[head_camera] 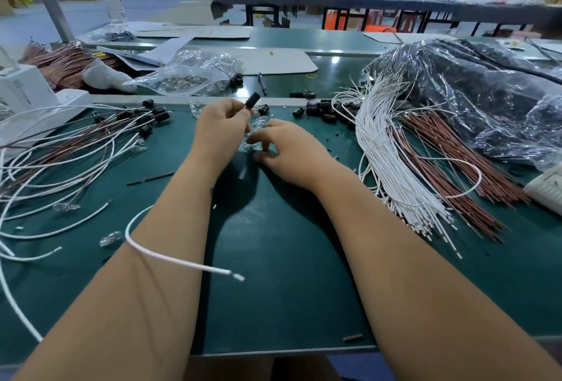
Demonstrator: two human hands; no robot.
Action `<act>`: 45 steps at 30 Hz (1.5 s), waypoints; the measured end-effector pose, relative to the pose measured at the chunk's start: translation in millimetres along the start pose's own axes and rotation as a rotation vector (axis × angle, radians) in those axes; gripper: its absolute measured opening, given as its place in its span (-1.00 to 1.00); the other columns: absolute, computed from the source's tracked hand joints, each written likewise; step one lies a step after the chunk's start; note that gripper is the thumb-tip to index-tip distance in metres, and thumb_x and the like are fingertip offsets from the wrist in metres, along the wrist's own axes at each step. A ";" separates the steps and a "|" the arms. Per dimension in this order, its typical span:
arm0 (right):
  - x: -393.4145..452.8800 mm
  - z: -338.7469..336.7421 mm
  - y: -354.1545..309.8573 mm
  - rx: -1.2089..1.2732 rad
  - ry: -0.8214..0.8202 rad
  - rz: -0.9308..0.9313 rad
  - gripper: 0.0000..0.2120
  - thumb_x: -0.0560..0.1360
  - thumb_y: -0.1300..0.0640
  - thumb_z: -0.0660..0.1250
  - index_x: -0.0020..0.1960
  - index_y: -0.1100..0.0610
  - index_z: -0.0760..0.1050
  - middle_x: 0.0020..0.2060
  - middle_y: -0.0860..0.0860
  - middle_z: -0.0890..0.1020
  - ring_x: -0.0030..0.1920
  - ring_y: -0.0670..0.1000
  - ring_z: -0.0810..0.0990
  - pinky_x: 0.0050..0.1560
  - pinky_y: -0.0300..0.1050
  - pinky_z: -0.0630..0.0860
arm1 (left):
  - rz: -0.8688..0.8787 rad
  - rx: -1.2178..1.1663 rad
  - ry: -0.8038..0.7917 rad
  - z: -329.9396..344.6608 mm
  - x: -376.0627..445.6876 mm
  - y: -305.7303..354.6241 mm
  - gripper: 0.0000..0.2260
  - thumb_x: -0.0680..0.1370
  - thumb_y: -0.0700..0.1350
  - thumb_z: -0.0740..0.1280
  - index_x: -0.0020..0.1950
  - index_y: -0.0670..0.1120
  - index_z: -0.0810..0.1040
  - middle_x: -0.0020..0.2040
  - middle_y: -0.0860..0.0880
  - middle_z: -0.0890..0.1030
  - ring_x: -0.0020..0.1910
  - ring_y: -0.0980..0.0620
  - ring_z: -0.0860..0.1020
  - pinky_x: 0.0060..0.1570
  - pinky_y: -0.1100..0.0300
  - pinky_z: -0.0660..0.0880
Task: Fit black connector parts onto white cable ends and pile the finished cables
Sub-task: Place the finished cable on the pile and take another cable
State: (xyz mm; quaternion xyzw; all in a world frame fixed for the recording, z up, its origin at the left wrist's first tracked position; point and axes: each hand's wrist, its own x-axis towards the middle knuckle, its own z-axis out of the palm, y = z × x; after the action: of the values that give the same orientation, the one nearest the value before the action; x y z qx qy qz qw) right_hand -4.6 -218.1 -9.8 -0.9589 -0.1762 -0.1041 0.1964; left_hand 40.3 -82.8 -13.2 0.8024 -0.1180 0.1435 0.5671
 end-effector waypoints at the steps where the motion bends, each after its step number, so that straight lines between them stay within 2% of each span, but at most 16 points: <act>1: 0.7 0.3 -1.5 -0.008 0.013 -0.023 -0.76 0.53 0.10 0.34 0.18 0.06 0.58 0.02 0.03 0.54 0.14 0.05 0.48 0.12 -0.03 0.46 | -0.004 0.001 -0.004 0.4 -0.4 0.1 -0.89 0.57 -0.19 0.27 -0.09 -0.14 0.58 -0.39 0.03 0.52 -0.46 0.20 0.42 -0.29 0.27 0.37; 3: 1.1 0.8 -3.9 -0.018 0.041 -0.043 -0.85 0.52 0.13 0.33 0.07 0.09 0.57 -0.08 -0.03 0.48 0.10 0.07 0.48 0.06 0.00 0.47 | -0.014 -0.004 -0.020 1.9 -1.7 1.3 -0.90 0.56 -0.18 0.29 -0.10 -0.14 0.59 -0.37 0.02 0.55 -0.43 0.19 0.46 -0.27 0.29 0.40; 5: 0.8 2.0 -5.5 -0.049 0.037 -0.032 -0.91 0.53 0.14 0.31 0.03 0.08 0.52 -0.10 -0.06 0.44 0.10 0.08 0.48 0.02 0.01 0.48 | -0.023 -0.018 -0.031 3.4 -2.8 2.2 -0.89 0.56 -0.19 0.29 -0.13 -0.12 0.58 -0.37 -0.01 0.56 -0.43 0.18 0.48 -0.27 0.33 0.40; 7: 0.0 3.2 -5.4 -0.071 0.048 -0.008 -0.93 0.51 0.13 0.28 -0.01 0.06 0.47 -0.07 -0.03 0.50 0.07 0.08 0.51 -0.07 -0.02 0.48 | -0.022 -0.005 -0.033 3.3 -3.3 2.8 -0.89 0.56 -0.19 0.29 -0.14 -0.11 0.57 -0.37 0.00 0.55 -0.48 0.27 0.44 -0.33 0.41 0.37; 9: -1.8 2.3 -4.6 -0.059 0.110 0.036 -0.94 0.46 0.11 0.30 -0.09 0.06 0.45 -0.16 -0.04 0.55 -0.04 0.07 0.55 -0.19 -0.08 0.44 | -0.024 0.008 -0.044 2.8 -3.3 3.3 -0.90 0.56 -0.18 0.29 -0.11 -0.12 0.58 -0.38 0.00 0.53 -0.53 0.26 0.40 -0.35 0.37 0.34; 11: -3.5 -0.6 -3.4 0.108 0.241 0.113 -0.93 0.38 0.11 0.35 -0.18 0.08 0.47 -0.30 -0.04 0.57 -0.20 0.04 0.56 -0.24 -0.10 0.48 | -0.032 0.007 -0.067 2.6 -3.8 3.7 -0.90 0.56 -0.18 0.29 -0.14 -0.11 0.57 -0.40 -0.01 0.52 -0.56 0.25 0.37 -0.38 0.33 0.32; 14: -3.8 -8.1 1.7 0.446 0.455 0.248 -0.88 0.34 0.20 0.39 -0.26 0.09 0.44 -0.42 -0.07 0.52 -0.39 -0.07 0.46 -0.31 -0.20 0.43 | -0.045 0.001 -0.113 1.6 -5.9 4.7 -0.84 0.55 -0.18 0.31 -0.22 -0.04 0.55 -0.41 -0.01 0.53 -0.56 0.24 0.35 -0.46 0.41 0.32; 17: -5.4 -19.3 11.0 0.836 0.520 0.358 -0.88 0.41 0.31 0.32 -0.19 0.11 0.47 -0.37 0.05 0.56 -0.43 -0.09 0.48 -0.38 -0.24 0.45 | -0.038 0.013 -0.167 -0.3 -7.8 6.2 -0.84 0.54 -0.17 0.33 -0.23 -0.05 0.61 -0.43 0.03 0.54 -0.55 0.24 0.34 -0.48 0.44 0.31; 20: -7.8 -23.9 21.2 1.006 0.502 0.393 -0.89 0.51 0.29 0.30 -0.18 0.16 0.52 -0.40 0.04 0.58 -0.48 -0.11 0.48 -0.42 -0.28 0.45 | -0.045 -0.010 -0.227 -1.4 -9.6 8.7 -0.84 0.52 -0.17 0.34 -0.24 -0.03 0.65 -0.48 0.09 0.54 -0.49 0.17 0.34 -0.45 0.39 0.32; 24: -6.4 -21.8 25.9 1.018 0.456 0.381 -0.83 0.57 0.22 0.29 -0.19 0.16 0.54 -0.43 0.00 0.58 -0.48 -0.12 0.49 -0.41 -0.27 0.46 | -0.029 -0.027 -0.291 -0.5 -12.8 12.3 -0.85 0.52 -0.17 0.34 -0.19 -0.08 0.68 -0.45 0.07 0.55 -0.35 0.03 0.37 -0.29 0.19 0.32; 26: -6.1 -21.4 26.6 1.007 0.448 0.383 -0.83 0.57 0.20 0.30 -0.19 0.16 0.55 -0.45 -0.03 0.58 -0.48 -0.13 0.48 -0.41 -0.28 0.45 | -0.027 -0.034 -0.301 -0.4 -13.8 13.0 -0.86 0.52 -0.17 0.34 -0.18 -0.09 0.68 -0.44 0.06 0.56 -0.33 0.01 0.36 -0.26 0.16 0.32; 31: -5.2 -19.5 26.1 0.987 0.421 0.368 -0.84 0.56 0.22 0.31 -0.19 0.17 0.55 -0.45 -0.02 0.57 -0.48 -0.12 0.48 -0.40 -0.27 0.45 | -0.021 -0.046 -0.308 -0.7 -13.6 13.7 -0.84 0.51 -0.17 0.34 -0.22 -0.04 0.68 -0.43 0.05 0.56 -0.33 0.01 0.37 -0.25 0.16 0.32; 35: -4.7 -18.0 25.4 0.968 0.413 0.340 -0.87 0.56 0.24 0.32 -0.17 0.18 0.55 -0.41 0.01 0.55 -0.46 -0.11 0.47 -0.38 -0.26 0.45 | -0.014 -0.065 -0.338 -1.1 -13.3 13.0 -0.80 0.53 -0.14 0.34 -0.27 0.03 0.66 -0.42 0.07 0.56 -0.40 0.10 0.35 -0.32 0.23 0.30; 40: -5.6 -17.1 26.3 1.007 0.414 0.329 -0.88 0.55 0.26 0.33 -0.17 0.16 0.53 -0.40 0.00 0.57 -0.44 -0.10 0.52 -0.34 -0.24 0.50 | 0.055 -0.018 -0.346 -0.9 -13.3 10.8 -0.84 0.57 -0.07 0.35 -0.20 0.01 0.65 -0.43 0.11 0.56 -0.38 0.10 0.36 -0.32 0.24 0.30; 45: -7.1 -16.0 28.1 0.985 0.376 0.300 -0.88 0.56 0.27 0.32 -0.16 0.20 0.51 -0.37 0.04 0.58 -0.42 -0.09 0.53 -0.33 -0.24 0.51 | 0.034 -0.058 -0.382 -2.7 -12.9 9.3 -0.83 0.58 -0.10 0.32 -0.19 -0.06 0.62 -0.45 0.06 0.52 -0.43 0.12 0.33 -0.41 0.34 0.27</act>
State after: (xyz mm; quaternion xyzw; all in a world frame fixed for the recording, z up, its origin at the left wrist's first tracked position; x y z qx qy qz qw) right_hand -2.5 -251.0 -6.9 -0.7330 -0.0275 -0.1499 0.6629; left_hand 24.7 -82.9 -8.9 0.7963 -0.2413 -0.0052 0.5546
